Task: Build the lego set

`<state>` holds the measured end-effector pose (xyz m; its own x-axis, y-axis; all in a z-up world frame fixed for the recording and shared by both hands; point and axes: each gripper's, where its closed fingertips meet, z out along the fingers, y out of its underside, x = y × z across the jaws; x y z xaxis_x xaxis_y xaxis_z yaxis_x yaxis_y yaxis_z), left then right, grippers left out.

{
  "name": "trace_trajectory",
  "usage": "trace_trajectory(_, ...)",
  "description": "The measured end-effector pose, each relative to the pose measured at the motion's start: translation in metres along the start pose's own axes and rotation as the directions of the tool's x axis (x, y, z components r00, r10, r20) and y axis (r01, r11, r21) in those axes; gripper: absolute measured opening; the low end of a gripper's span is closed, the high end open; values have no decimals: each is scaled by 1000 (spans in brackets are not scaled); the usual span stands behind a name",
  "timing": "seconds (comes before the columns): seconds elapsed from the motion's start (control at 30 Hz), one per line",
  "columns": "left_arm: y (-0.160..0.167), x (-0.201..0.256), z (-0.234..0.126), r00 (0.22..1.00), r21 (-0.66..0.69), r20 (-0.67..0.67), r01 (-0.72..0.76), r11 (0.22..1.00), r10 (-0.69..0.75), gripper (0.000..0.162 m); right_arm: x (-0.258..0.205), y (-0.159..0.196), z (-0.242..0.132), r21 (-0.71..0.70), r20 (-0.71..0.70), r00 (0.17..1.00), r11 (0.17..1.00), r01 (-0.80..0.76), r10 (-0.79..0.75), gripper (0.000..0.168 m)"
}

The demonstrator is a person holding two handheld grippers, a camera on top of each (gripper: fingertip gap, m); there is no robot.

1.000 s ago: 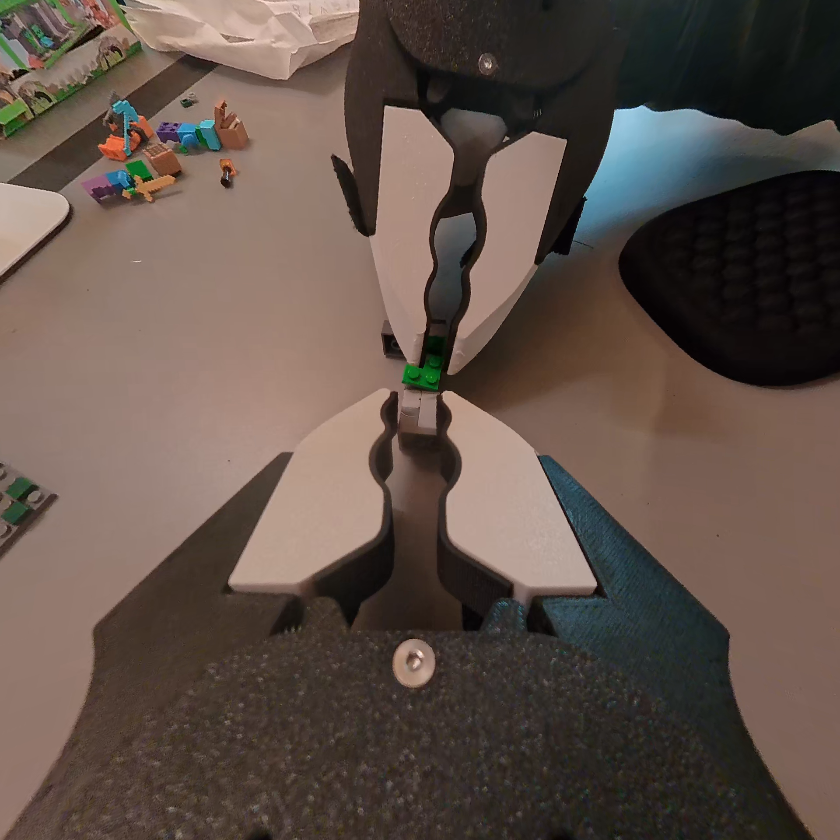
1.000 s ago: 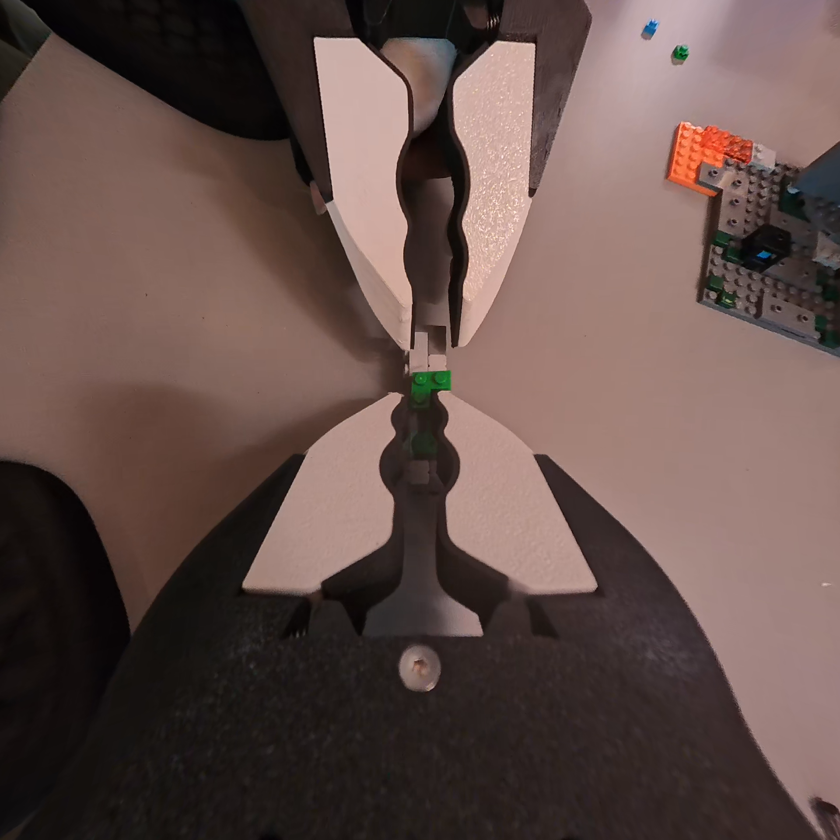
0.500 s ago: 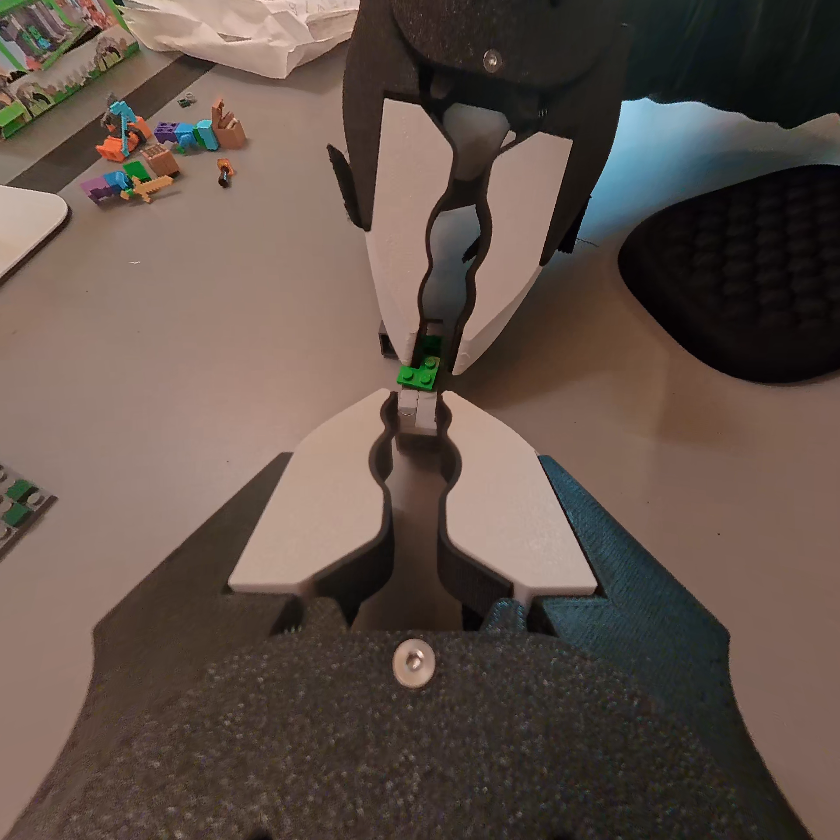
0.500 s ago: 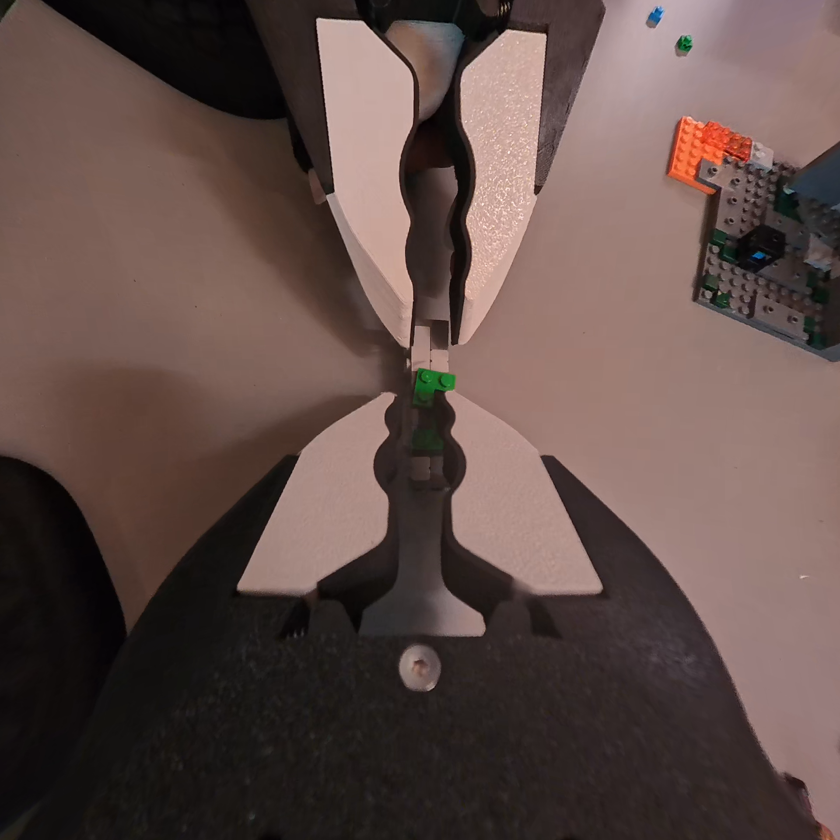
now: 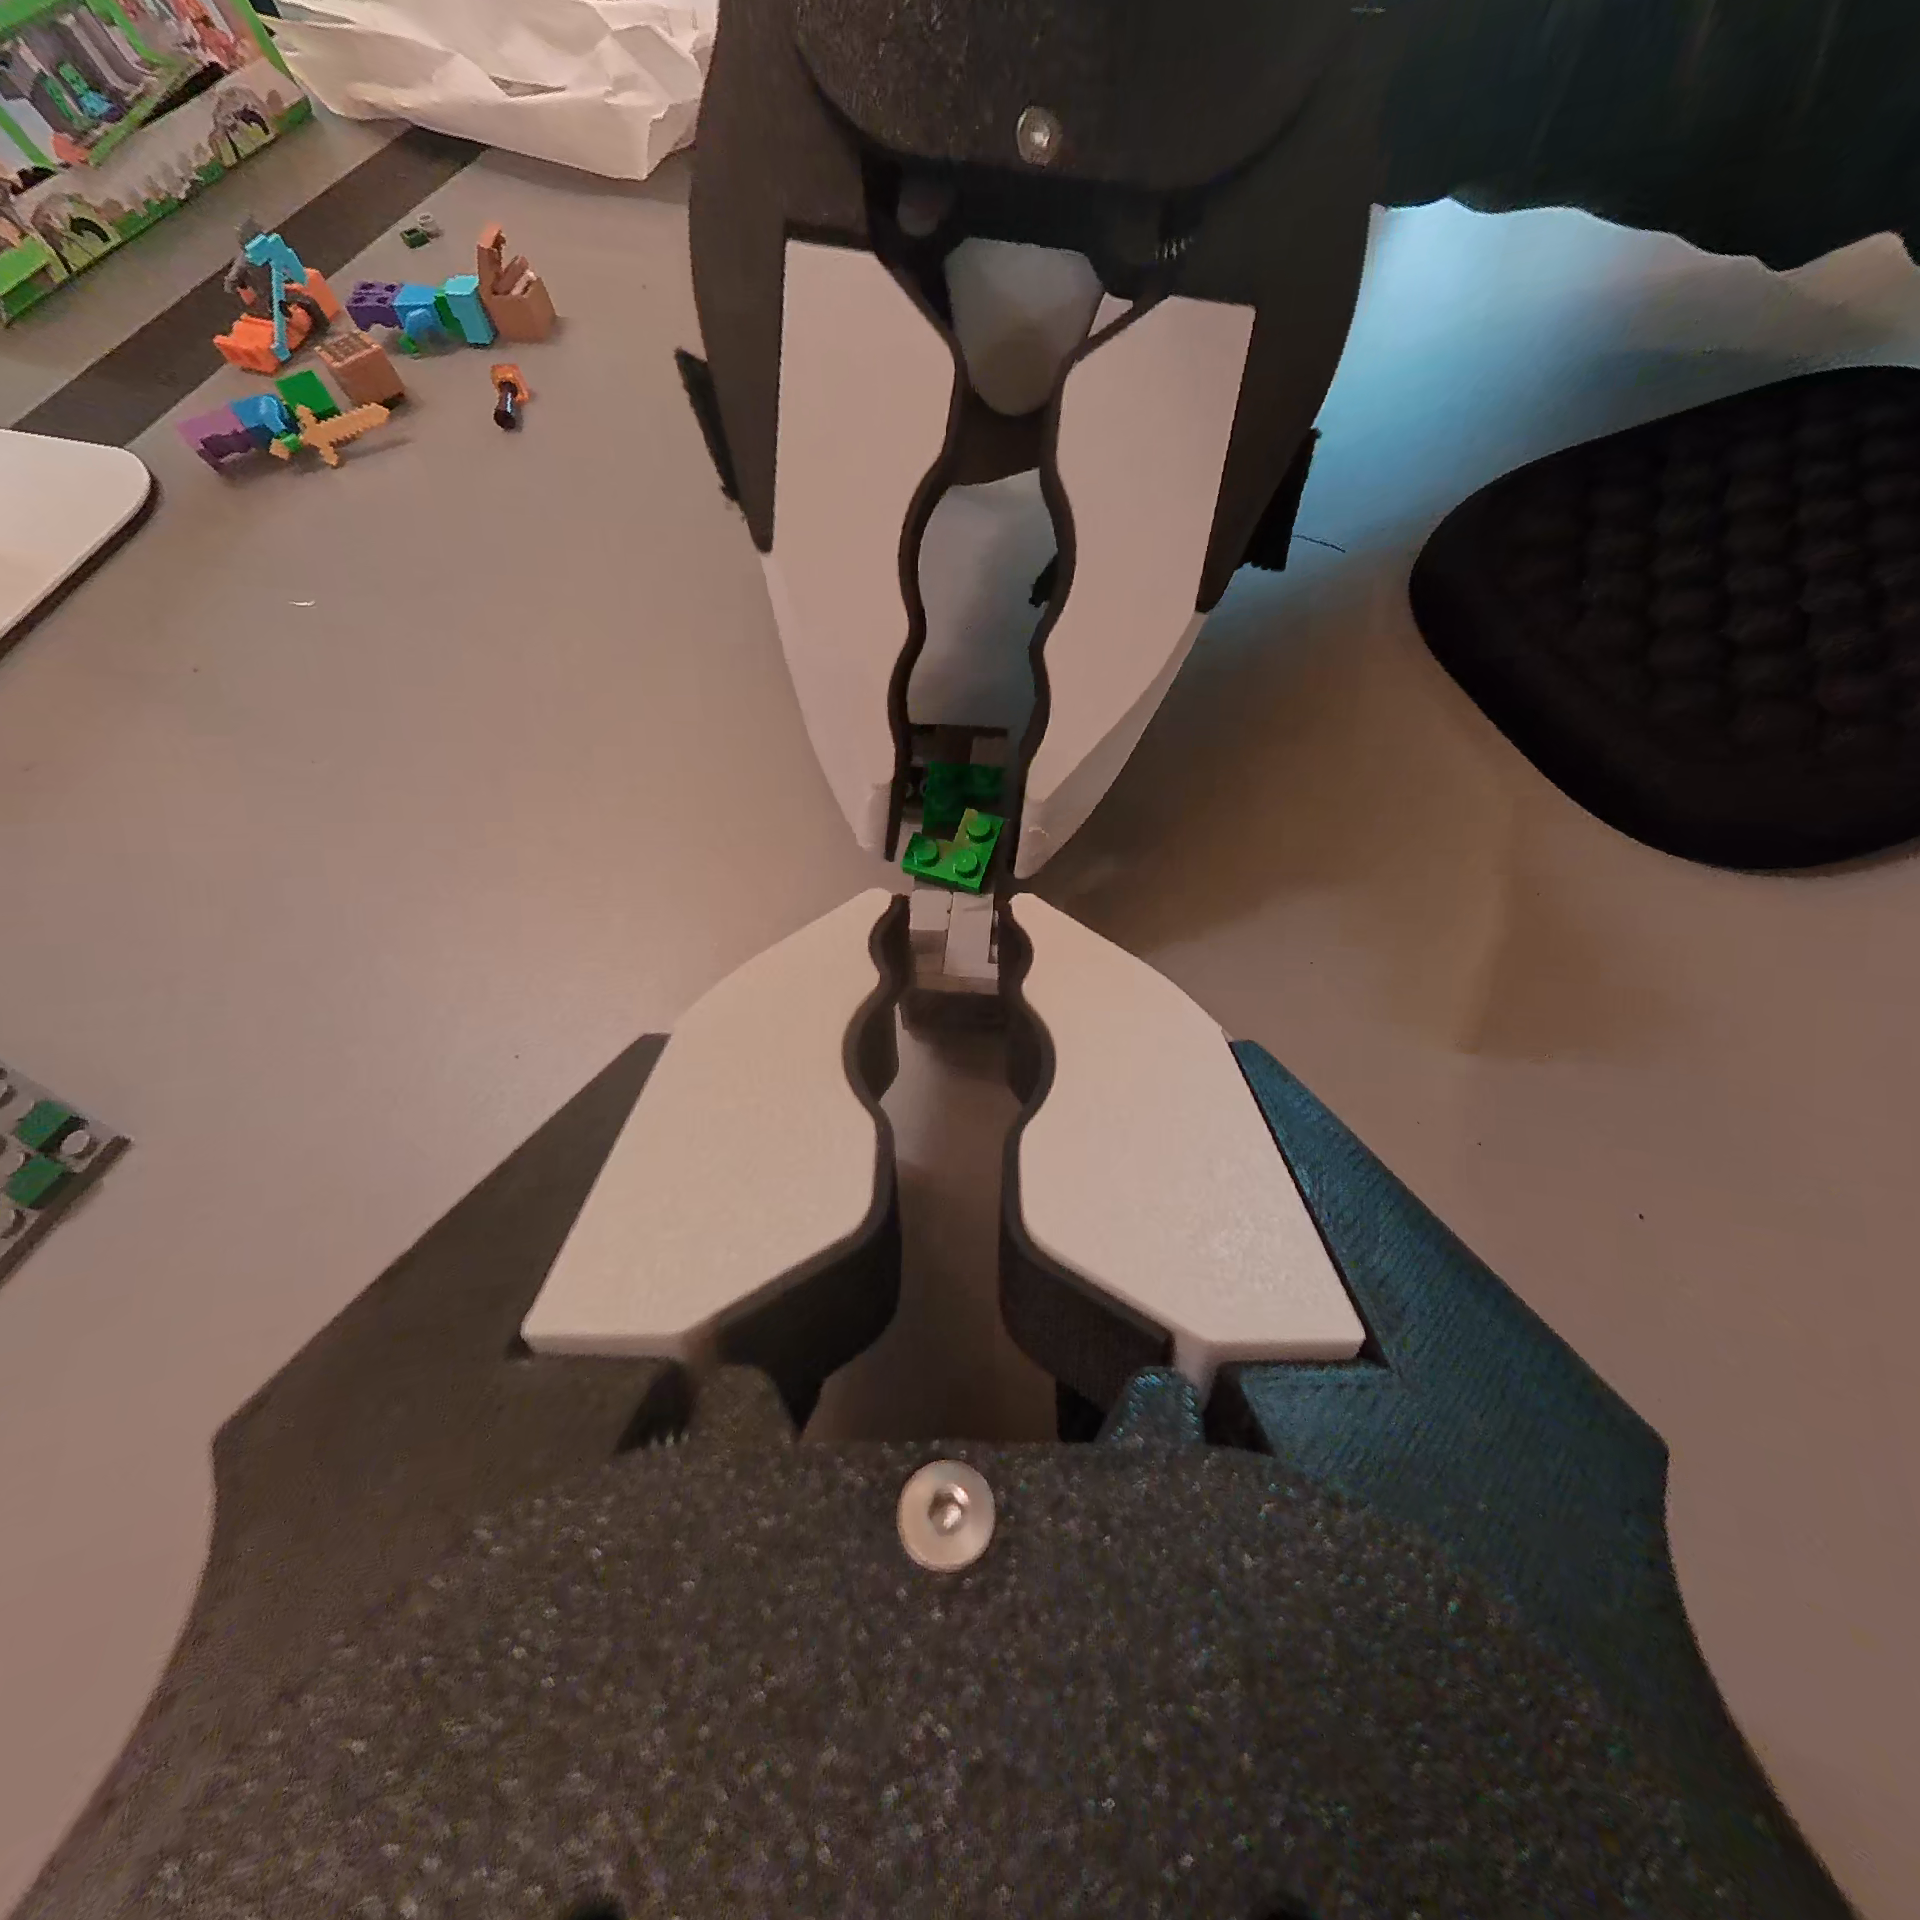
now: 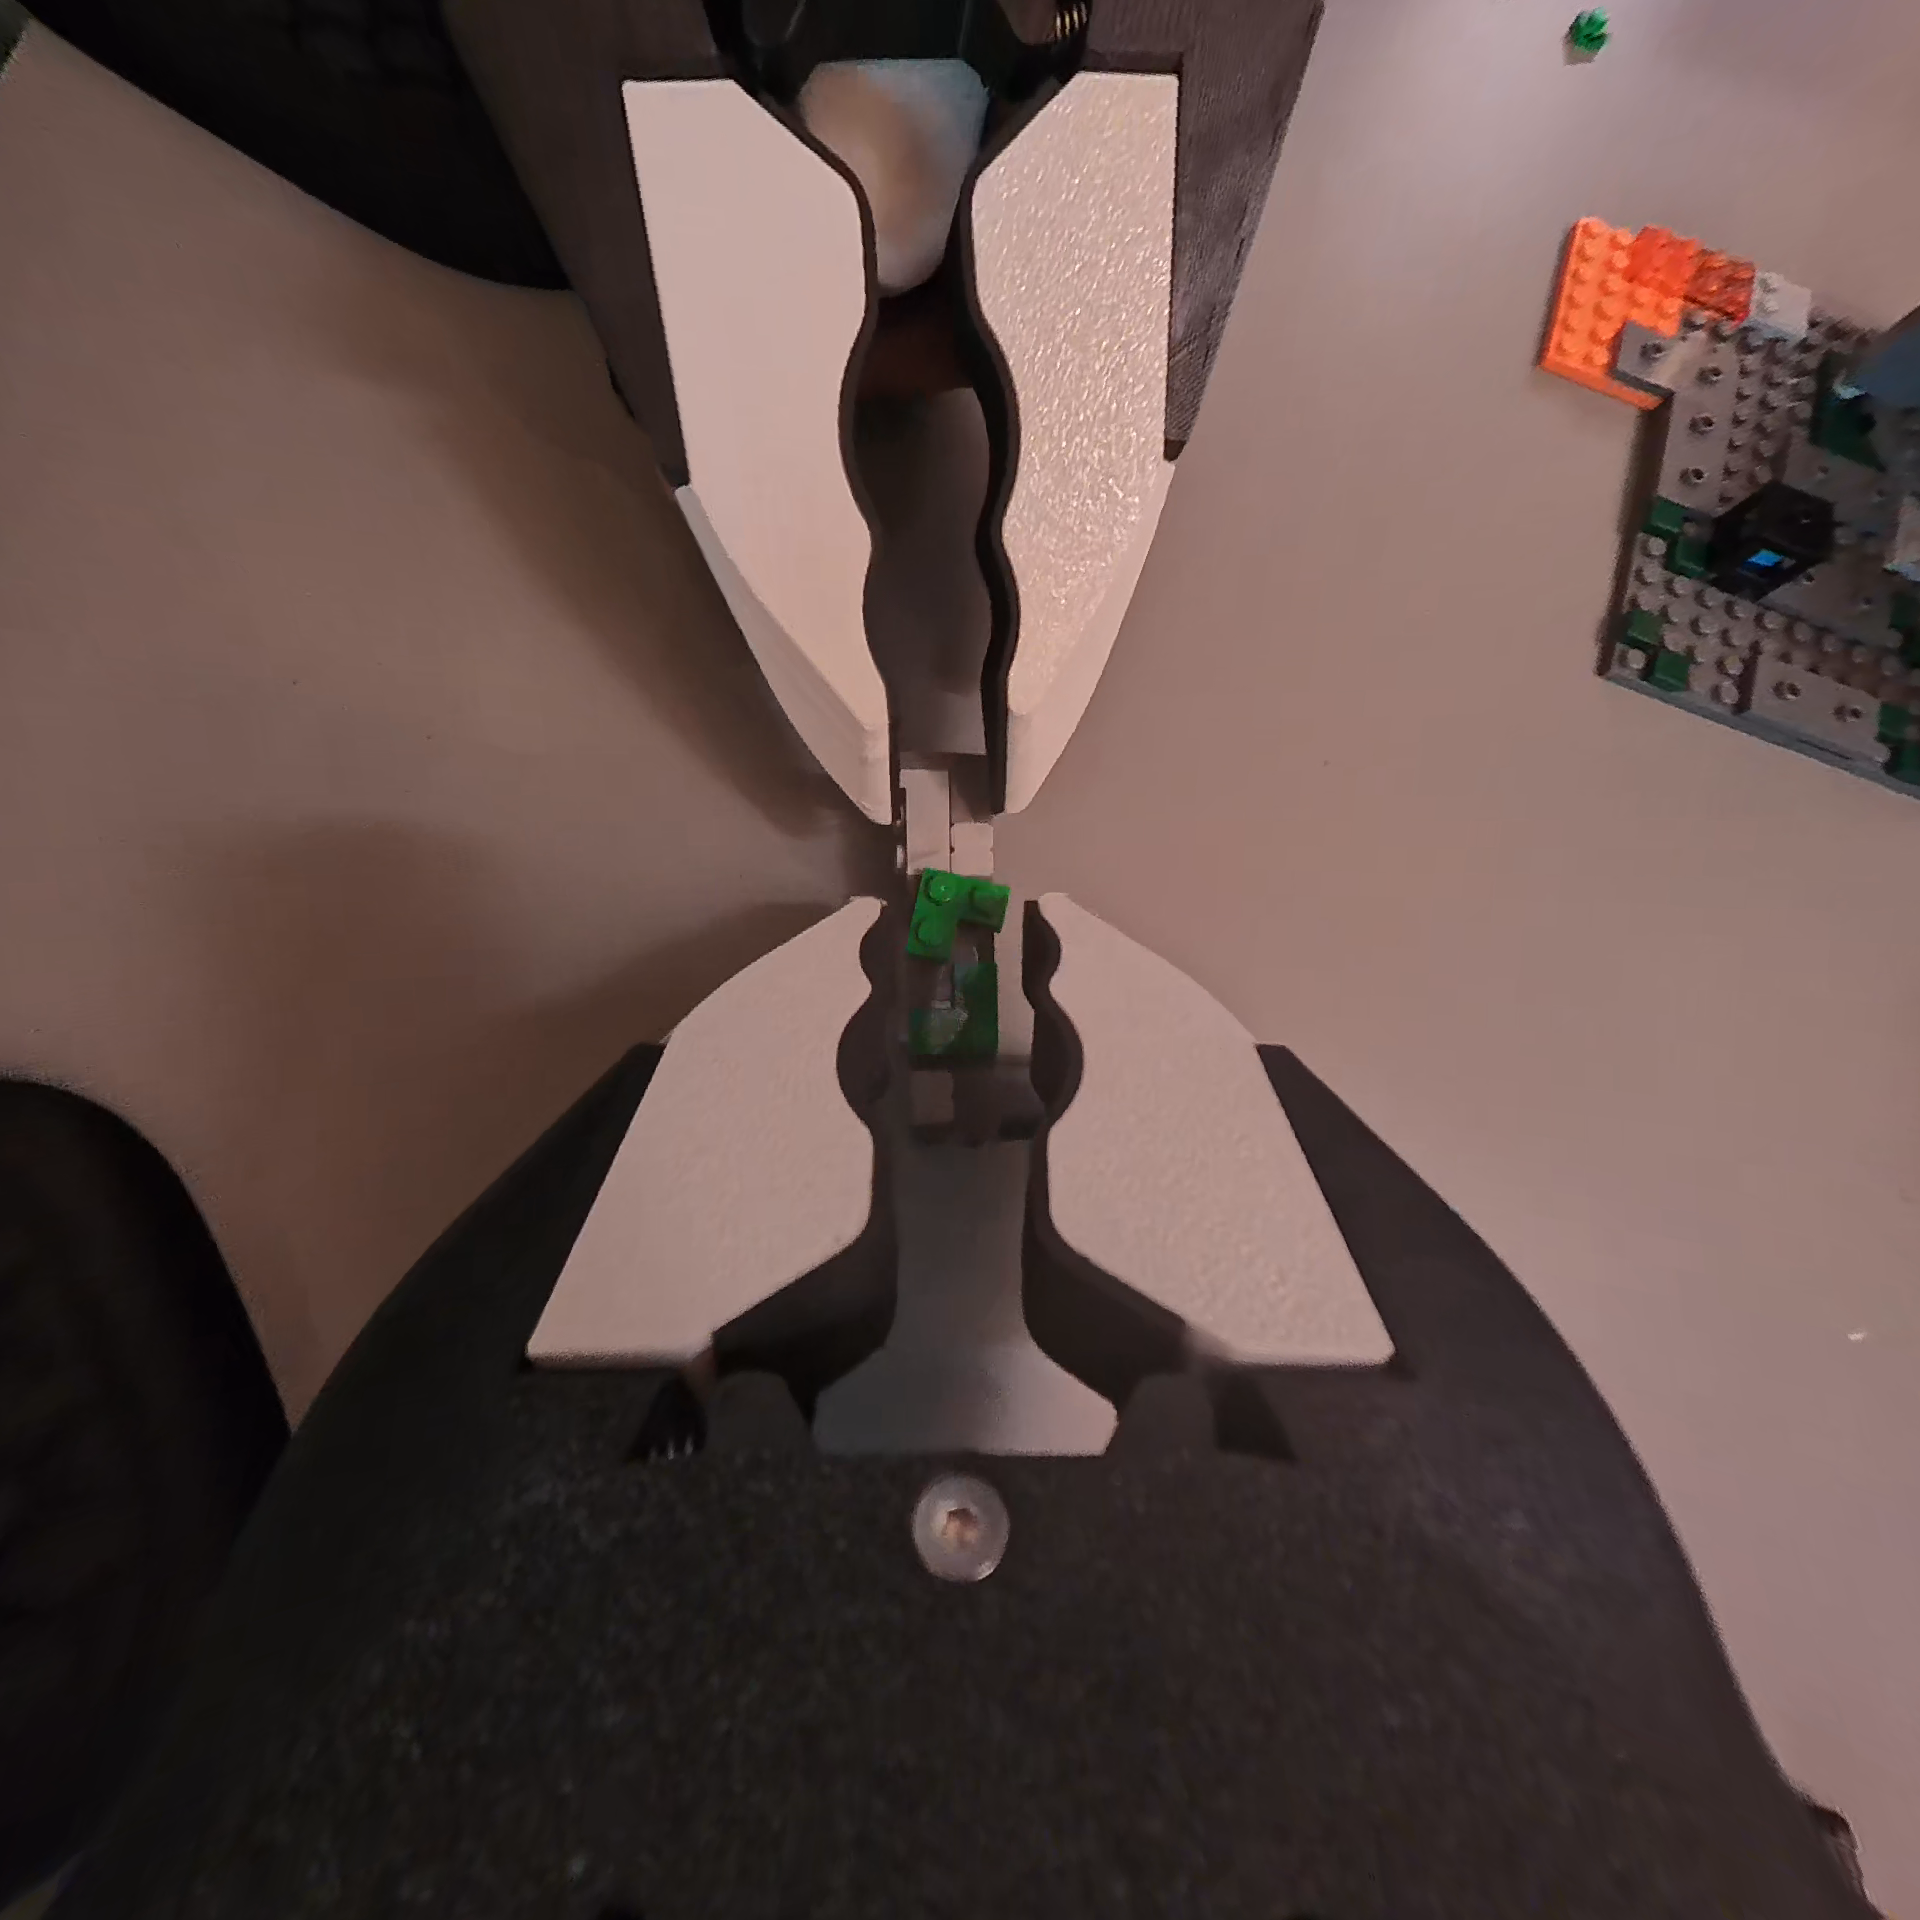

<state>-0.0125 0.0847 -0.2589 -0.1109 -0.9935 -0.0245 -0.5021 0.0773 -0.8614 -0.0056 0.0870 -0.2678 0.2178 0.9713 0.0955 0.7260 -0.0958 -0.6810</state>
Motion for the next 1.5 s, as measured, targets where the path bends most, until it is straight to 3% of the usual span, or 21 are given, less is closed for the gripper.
trace_trajectory(0.33,0,1,0,1000,-3,-7,2,1000,-2,15,-2,-1,1,18,74,996,999,40,-41,17)
trace_trajectory(1.5,1,1,0,1000,-2,-15,6,1000,-6,15,-4,0,7,8,83,994,997,73,-73,18)
